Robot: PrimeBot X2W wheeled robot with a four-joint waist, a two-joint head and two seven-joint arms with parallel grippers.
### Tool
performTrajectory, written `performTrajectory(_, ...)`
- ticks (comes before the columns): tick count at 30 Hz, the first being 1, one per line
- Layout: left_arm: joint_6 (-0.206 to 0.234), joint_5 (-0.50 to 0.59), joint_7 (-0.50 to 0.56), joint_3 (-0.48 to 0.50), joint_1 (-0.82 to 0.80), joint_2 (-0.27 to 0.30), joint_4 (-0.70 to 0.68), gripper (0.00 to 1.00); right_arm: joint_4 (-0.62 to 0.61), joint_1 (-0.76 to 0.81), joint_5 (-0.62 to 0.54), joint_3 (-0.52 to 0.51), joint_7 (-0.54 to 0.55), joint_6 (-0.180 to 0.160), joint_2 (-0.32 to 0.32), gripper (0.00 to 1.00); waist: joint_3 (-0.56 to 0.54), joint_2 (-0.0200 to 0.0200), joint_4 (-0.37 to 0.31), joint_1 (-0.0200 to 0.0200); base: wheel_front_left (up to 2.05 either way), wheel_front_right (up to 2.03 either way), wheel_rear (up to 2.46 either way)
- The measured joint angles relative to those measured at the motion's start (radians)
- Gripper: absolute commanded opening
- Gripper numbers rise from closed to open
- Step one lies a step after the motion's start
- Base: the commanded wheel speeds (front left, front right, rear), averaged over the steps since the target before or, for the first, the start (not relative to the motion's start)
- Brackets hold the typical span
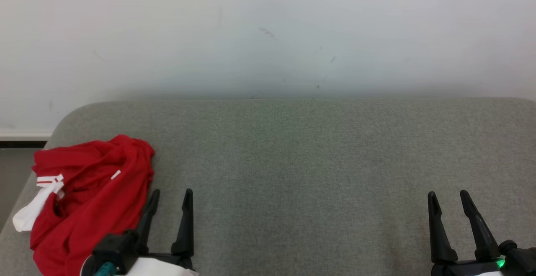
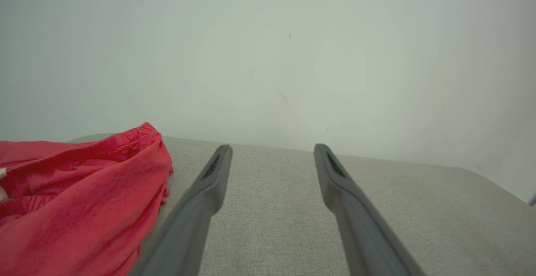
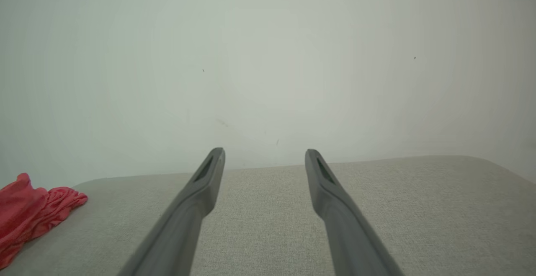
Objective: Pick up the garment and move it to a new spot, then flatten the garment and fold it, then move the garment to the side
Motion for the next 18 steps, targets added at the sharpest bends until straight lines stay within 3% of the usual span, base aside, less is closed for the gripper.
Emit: performTrajectory(18,0.008,0.075,-0.034,-0.017,0.000,0.001,-0.002,1.00,-0.026,0.011,-0.083,0.011,-0.032,0.000,-0.001,1.00,0.002,0.0000,-0.012,0.0000,0.00,0.00,0.00)
